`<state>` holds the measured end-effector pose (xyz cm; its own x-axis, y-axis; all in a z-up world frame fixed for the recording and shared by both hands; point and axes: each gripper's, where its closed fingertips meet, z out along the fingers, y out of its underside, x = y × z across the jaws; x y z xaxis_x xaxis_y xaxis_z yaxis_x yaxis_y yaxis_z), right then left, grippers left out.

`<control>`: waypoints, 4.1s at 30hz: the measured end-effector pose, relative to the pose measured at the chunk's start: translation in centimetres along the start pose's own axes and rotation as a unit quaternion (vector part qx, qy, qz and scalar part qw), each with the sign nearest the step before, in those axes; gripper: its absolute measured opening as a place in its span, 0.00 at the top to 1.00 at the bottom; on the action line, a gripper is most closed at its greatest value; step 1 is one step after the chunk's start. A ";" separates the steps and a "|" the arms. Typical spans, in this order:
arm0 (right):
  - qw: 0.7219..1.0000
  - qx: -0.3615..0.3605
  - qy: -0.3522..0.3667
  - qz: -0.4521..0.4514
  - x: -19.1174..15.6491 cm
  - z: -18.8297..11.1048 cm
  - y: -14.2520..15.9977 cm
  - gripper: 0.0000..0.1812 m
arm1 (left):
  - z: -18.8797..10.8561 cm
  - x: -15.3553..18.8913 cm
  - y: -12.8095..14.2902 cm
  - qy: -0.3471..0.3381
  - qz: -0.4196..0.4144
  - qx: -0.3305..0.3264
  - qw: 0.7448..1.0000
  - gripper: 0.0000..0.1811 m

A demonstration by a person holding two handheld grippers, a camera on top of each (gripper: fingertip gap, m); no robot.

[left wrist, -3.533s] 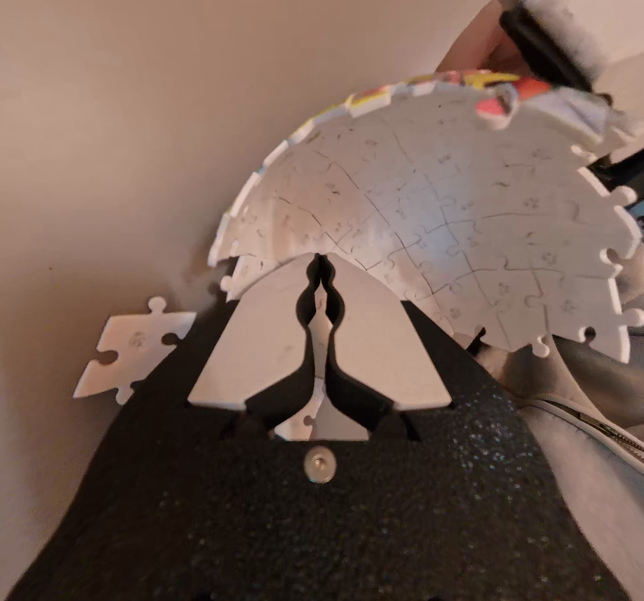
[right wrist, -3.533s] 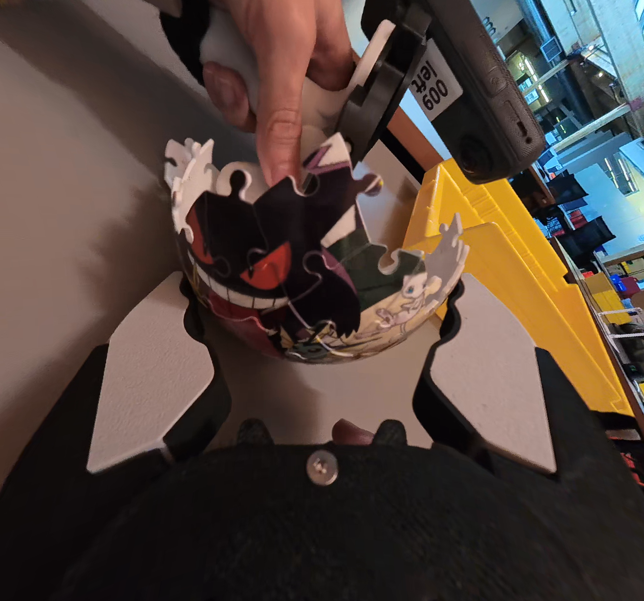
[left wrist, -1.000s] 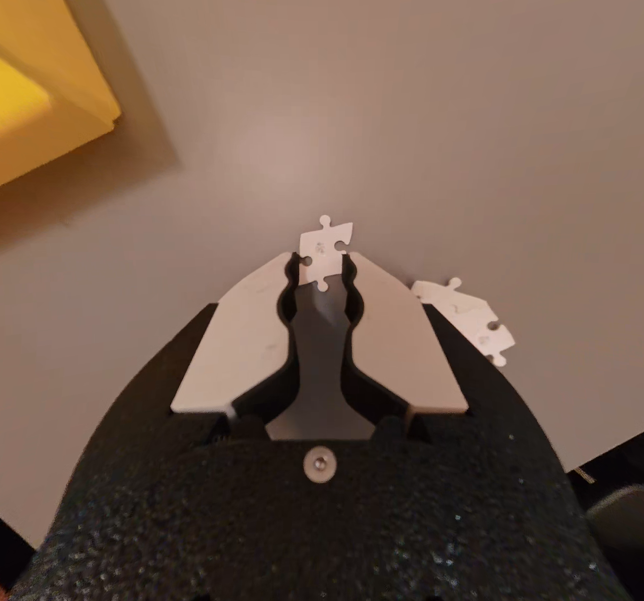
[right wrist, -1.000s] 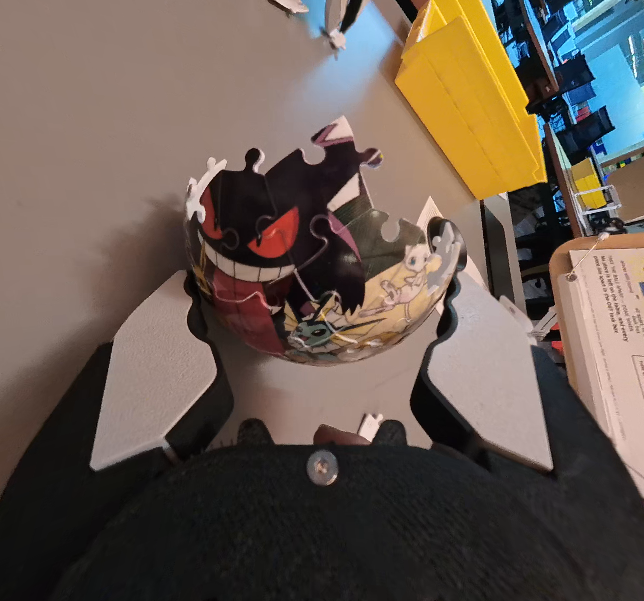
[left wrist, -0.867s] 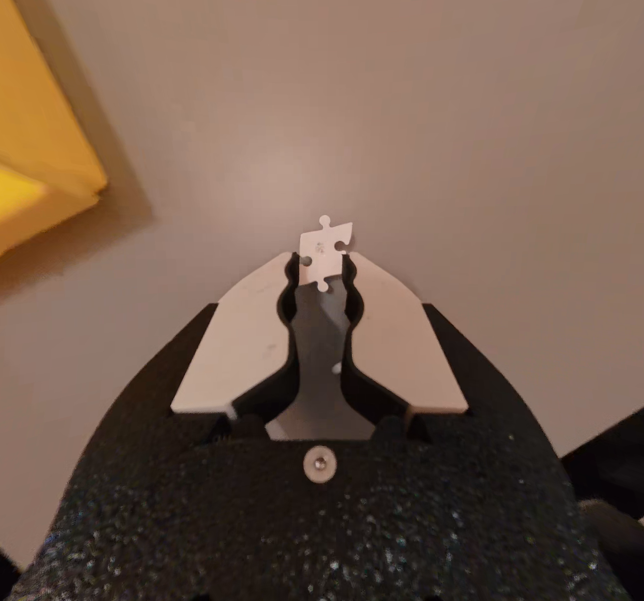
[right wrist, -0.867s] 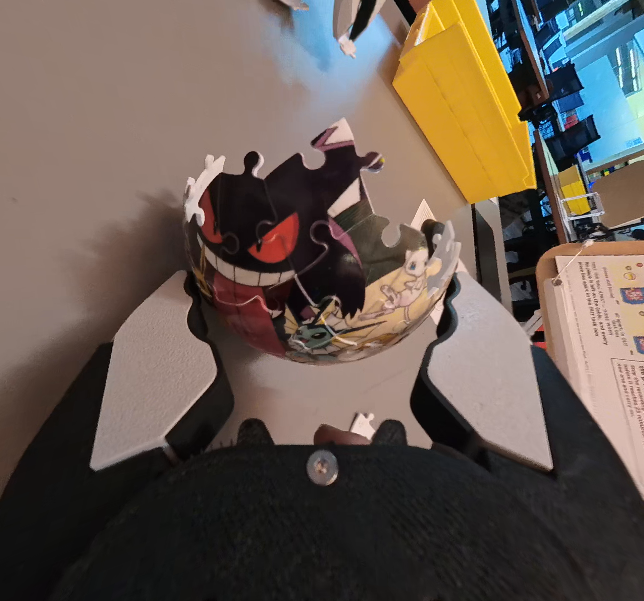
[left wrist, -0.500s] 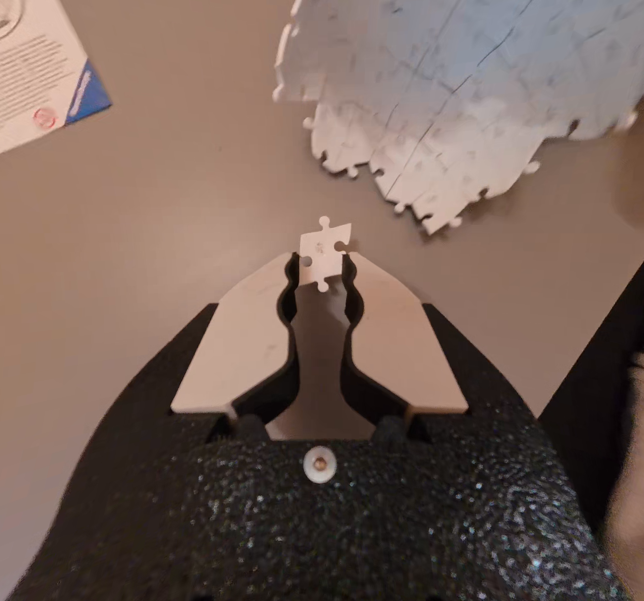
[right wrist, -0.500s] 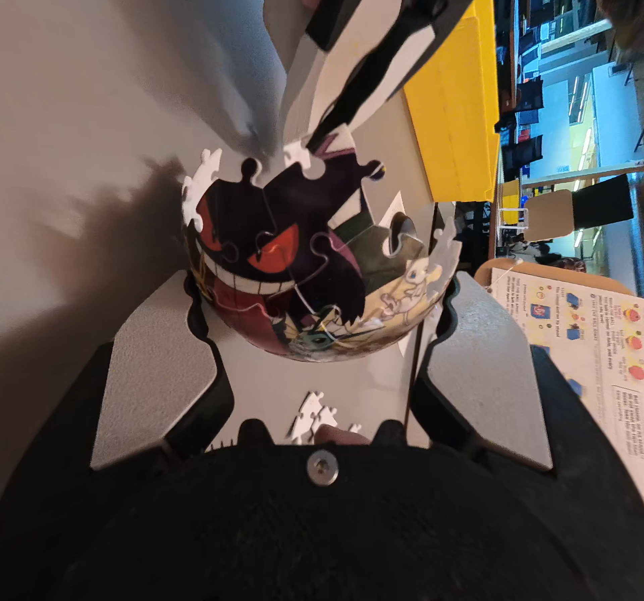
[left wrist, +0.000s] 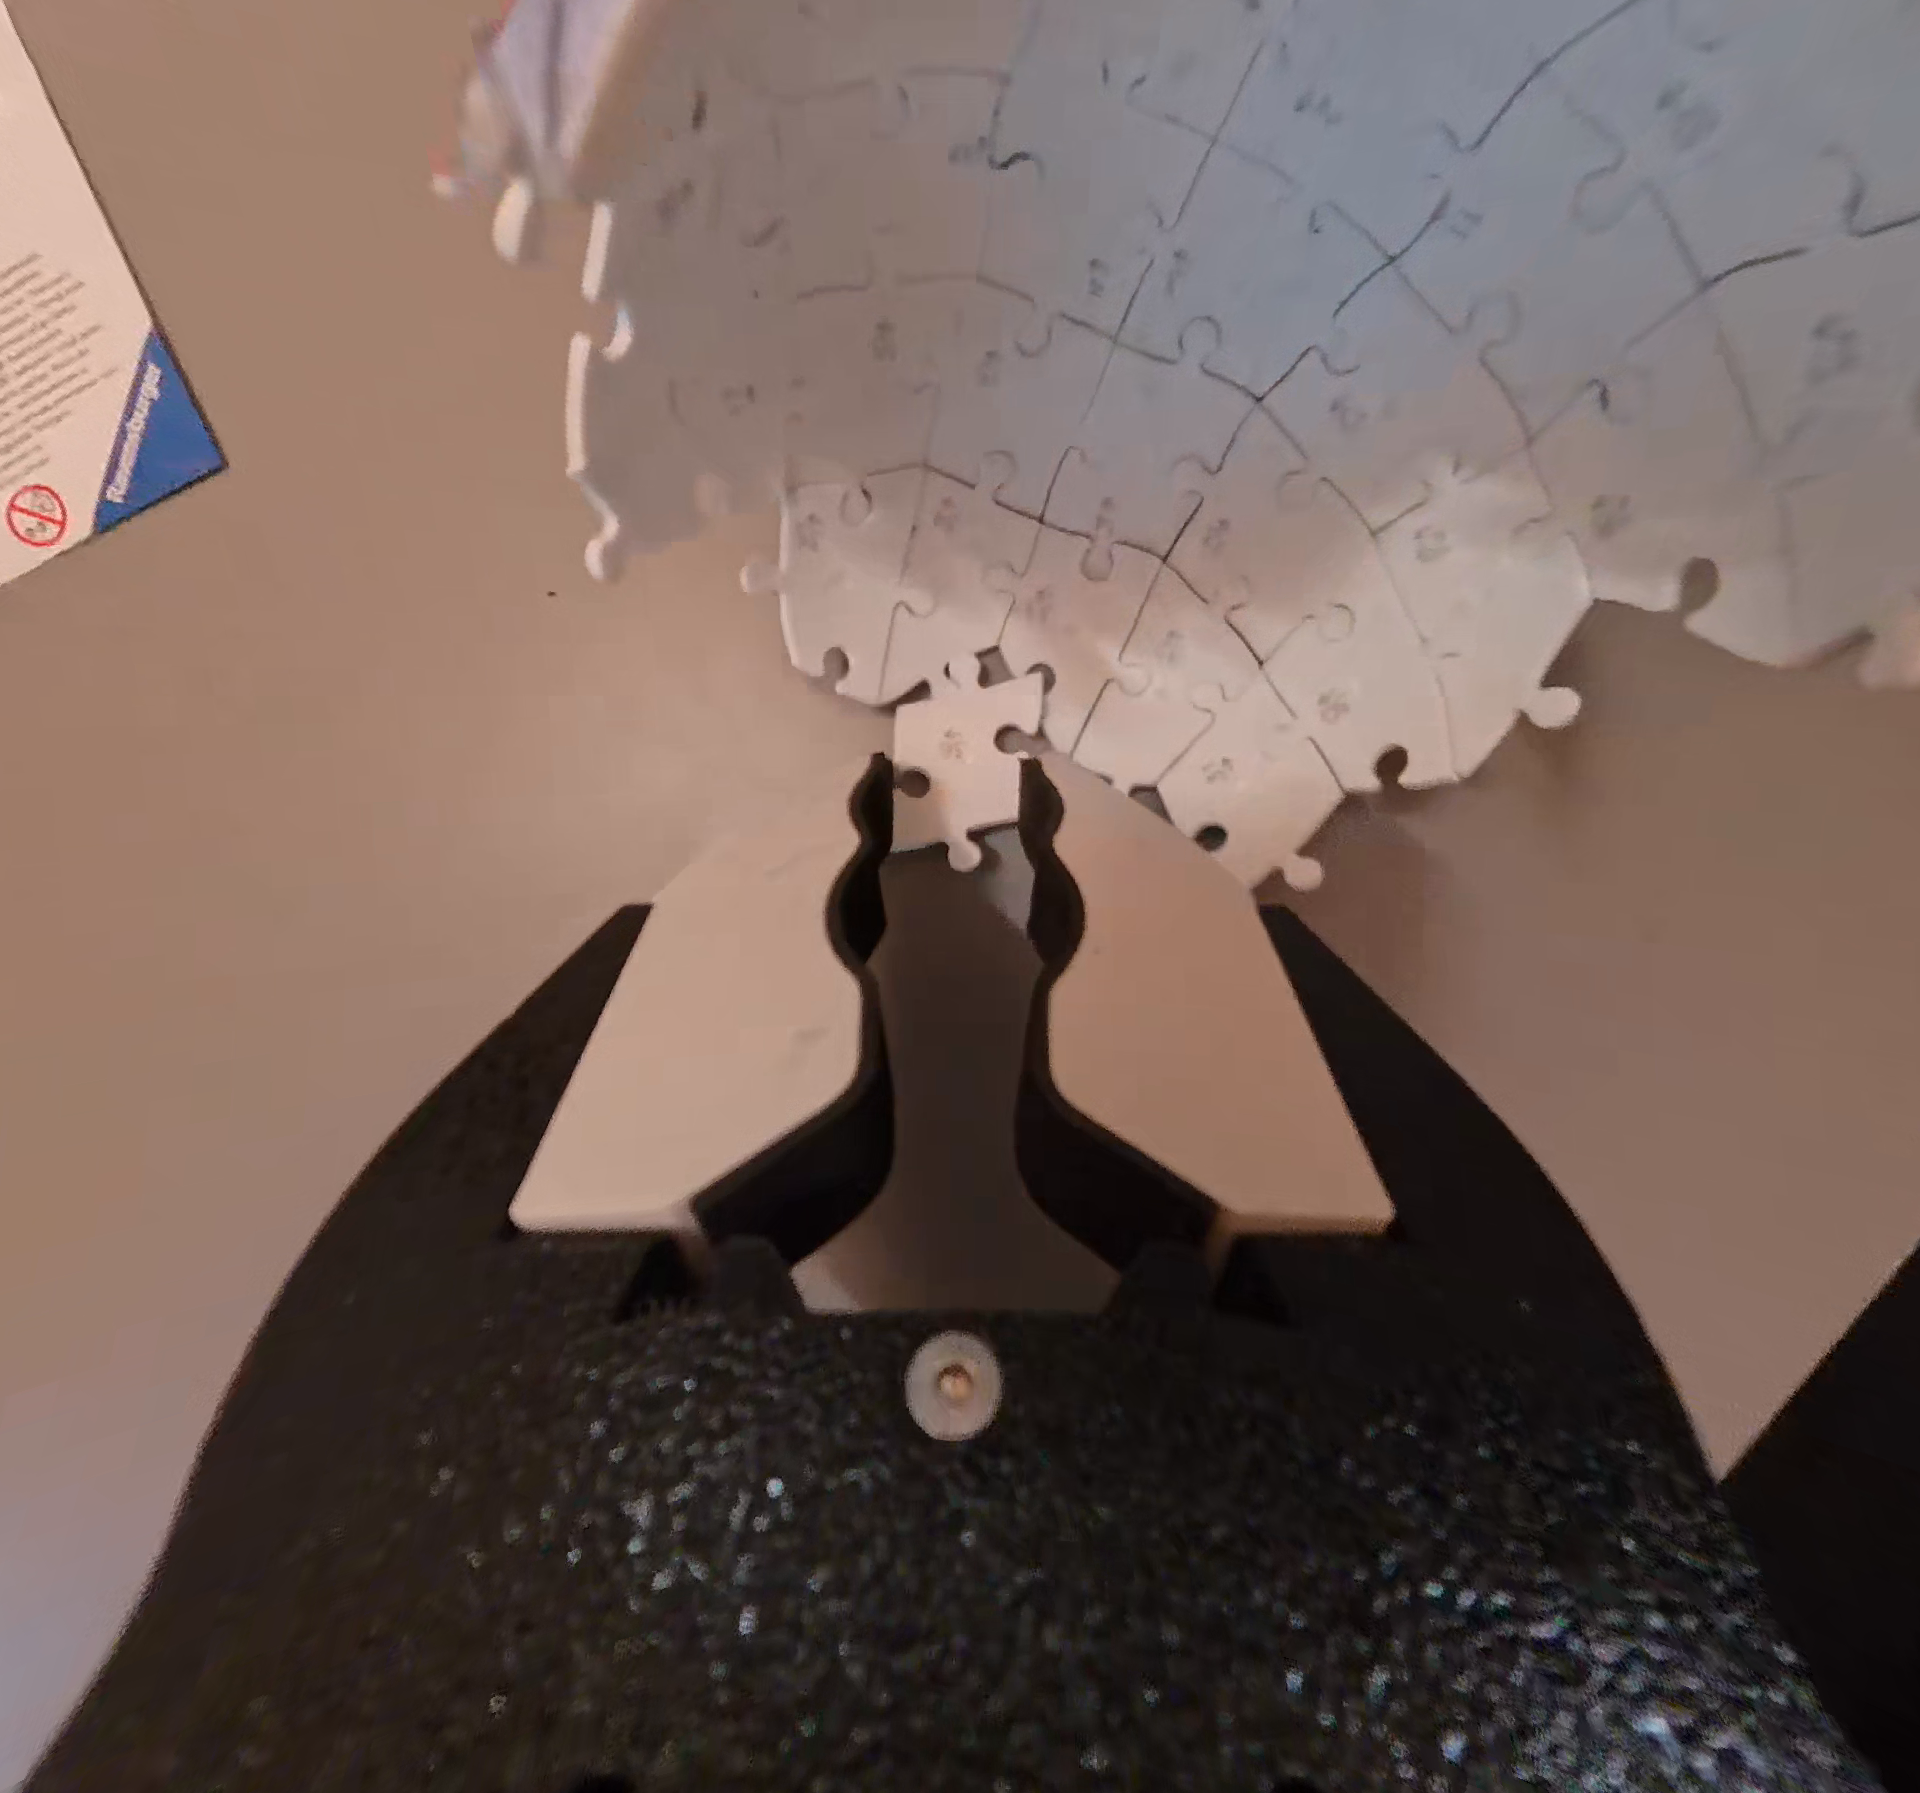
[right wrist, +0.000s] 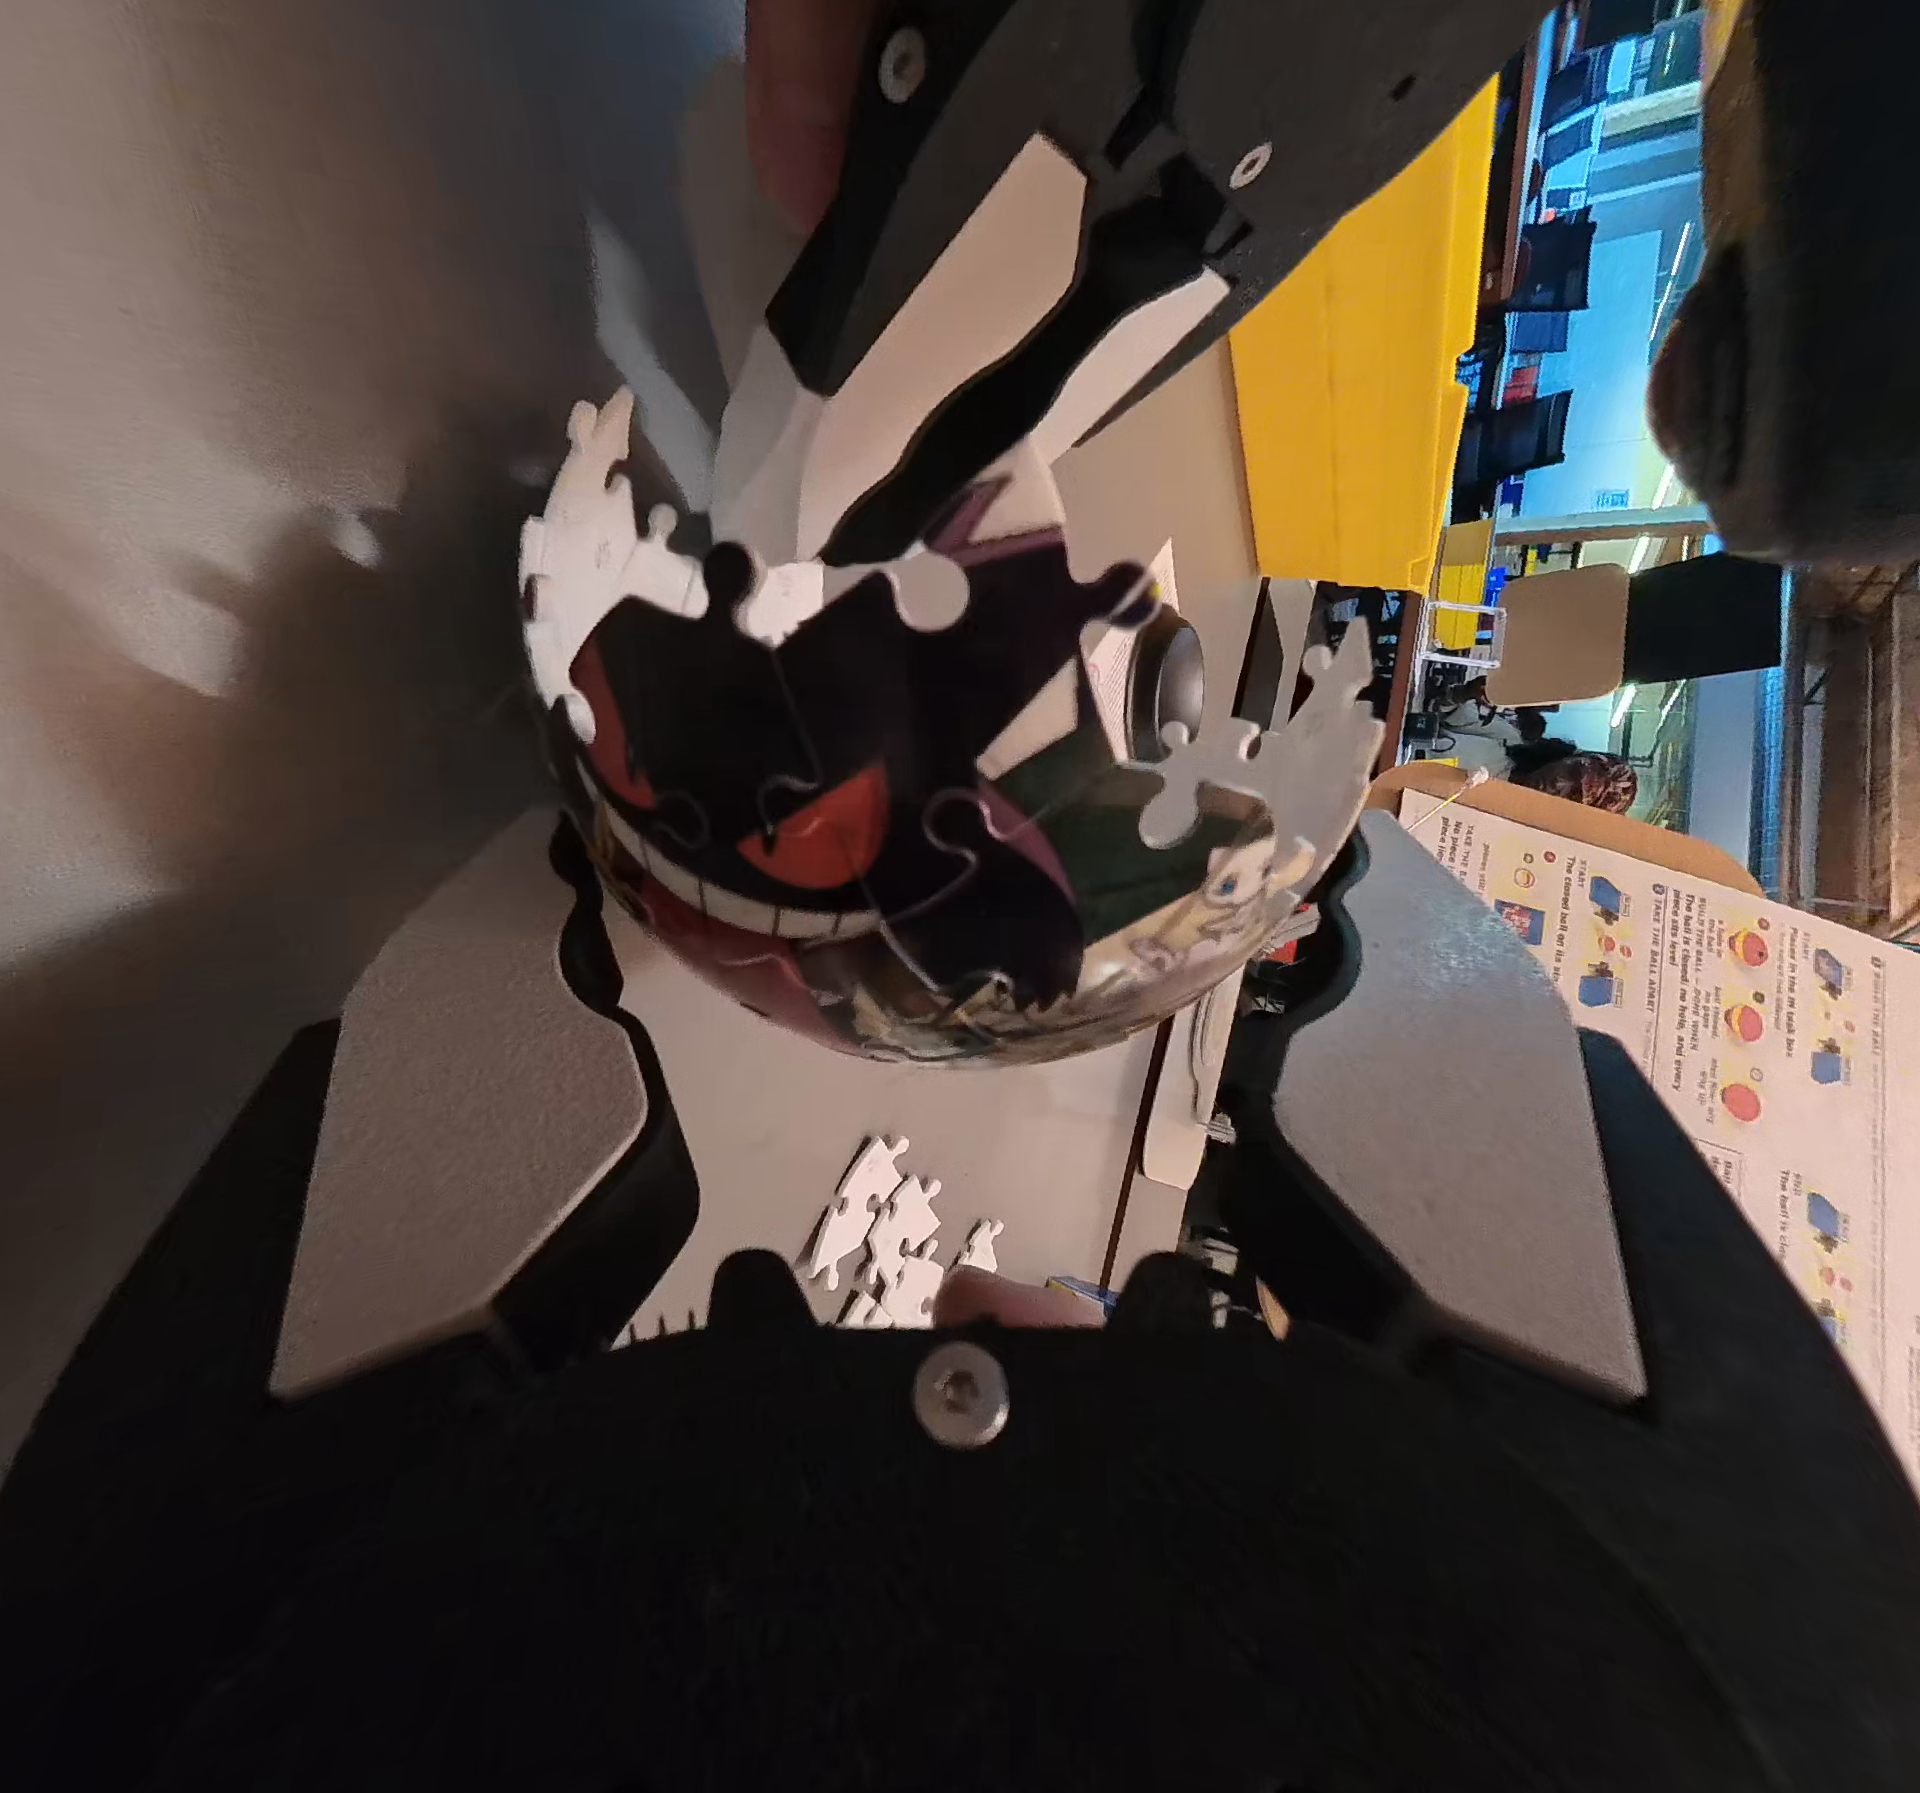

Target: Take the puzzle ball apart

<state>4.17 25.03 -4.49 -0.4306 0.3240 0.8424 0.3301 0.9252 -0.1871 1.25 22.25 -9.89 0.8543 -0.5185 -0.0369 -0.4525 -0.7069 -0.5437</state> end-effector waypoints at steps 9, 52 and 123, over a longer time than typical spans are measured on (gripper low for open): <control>1.000 -0.015 0.004 -0.011 0.1 0.1 0.1 0.28 | 0.4 -0.2 0.2 0.000 0.021 0.004 1.000 0.88; 0.994 -0.043 0.033 -0.093 0.3 0.5 -0.8 0.29 | -0.6 -0.1 2.0 0.032 -0.140 0.024 0.989 0.91; 0.925 -0.073 -0.371 0.049 0.3 2.8 0.1 0.31 | -2.6 -2.9 5.5 -0.011 -0.074 0.034 0.997 0.84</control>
<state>1.72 25.76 -5.63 -0.8324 0.5009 0.2373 0.4845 0.8655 -0.1272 -4.37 18.55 -10.57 0.9162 -0.3996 0.0296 -0.3032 -0.7396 -0.6008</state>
